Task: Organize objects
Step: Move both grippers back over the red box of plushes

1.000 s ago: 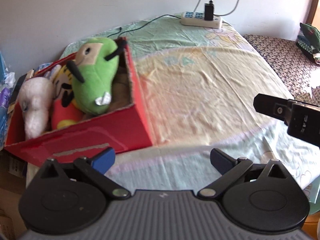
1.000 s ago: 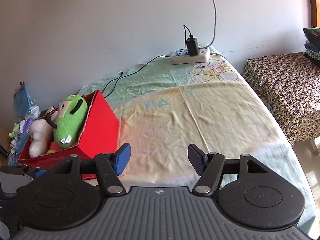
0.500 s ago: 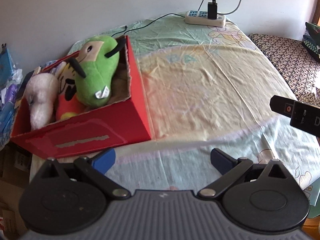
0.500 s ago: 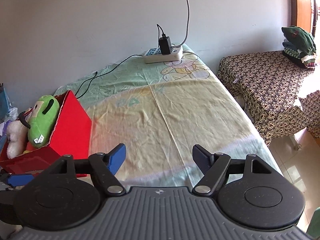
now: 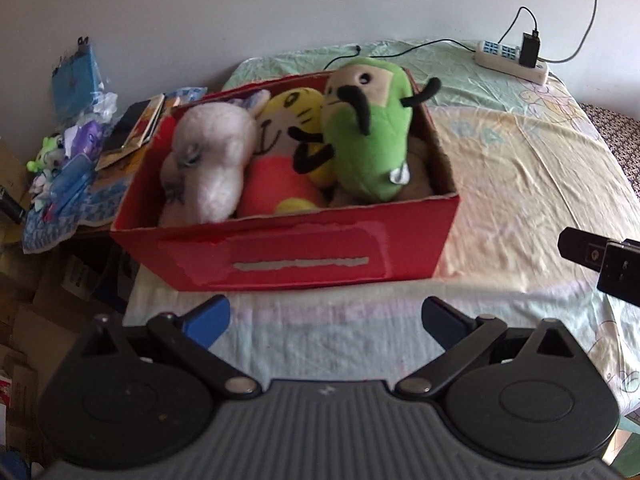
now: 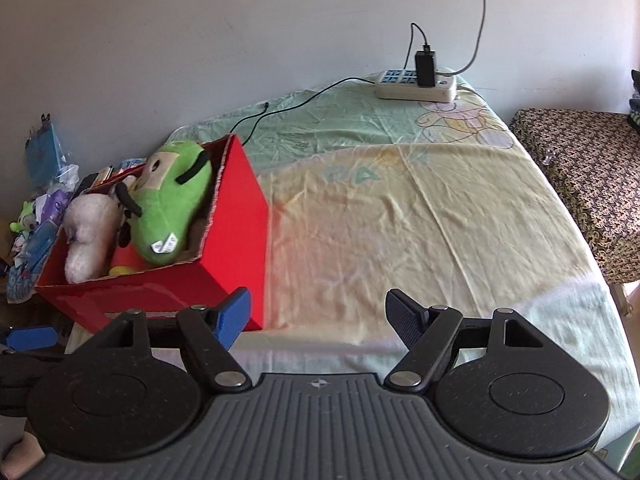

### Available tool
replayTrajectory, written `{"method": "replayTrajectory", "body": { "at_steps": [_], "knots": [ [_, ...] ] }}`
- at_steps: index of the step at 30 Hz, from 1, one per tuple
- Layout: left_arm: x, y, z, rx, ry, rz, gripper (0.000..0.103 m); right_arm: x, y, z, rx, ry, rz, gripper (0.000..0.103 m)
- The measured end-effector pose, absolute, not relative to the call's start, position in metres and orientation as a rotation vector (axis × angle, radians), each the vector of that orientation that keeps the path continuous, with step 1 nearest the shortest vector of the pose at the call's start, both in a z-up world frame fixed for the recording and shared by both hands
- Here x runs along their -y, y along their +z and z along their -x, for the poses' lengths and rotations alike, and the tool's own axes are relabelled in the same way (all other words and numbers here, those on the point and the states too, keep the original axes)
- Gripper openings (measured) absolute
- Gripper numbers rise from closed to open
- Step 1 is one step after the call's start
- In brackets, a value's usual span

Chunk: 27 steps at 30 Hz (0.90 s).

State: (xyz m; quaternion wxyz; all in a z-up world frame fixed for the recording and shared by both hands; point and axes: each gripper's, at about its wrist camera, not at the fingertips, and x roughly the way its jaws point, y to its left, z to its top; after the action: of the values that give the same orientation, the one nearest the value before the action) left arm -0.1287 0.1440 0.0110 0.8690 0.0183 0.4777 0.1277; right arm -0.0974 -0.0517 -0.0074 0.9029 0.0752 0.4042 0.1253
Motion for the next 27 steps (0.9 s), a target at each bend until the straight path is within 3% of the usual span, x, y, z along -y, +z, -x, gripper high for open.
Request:
{"method": "replayTrajectory", "body": {
  "at_steps": [6,15,27],
  "knots": [
    [-0.185,0.028,0.127,-0.968,0.288,-0.031,0.101,0.009,0.009,0.096,-0.823,0.264,-0.12,0.077],
    [-0.239,0.048,0.114,-0.922,0.287,-0.021,0.101,-0.044,0.03,0.094,-0.769,0.239,-0.077,0.087],
    [-0.277,0.044,0.101,-0.901,0.256,-0.05,0.101,-0.084,0.027,0.079,-0.777,0.187,-0.097,0.086]
  ]
}}
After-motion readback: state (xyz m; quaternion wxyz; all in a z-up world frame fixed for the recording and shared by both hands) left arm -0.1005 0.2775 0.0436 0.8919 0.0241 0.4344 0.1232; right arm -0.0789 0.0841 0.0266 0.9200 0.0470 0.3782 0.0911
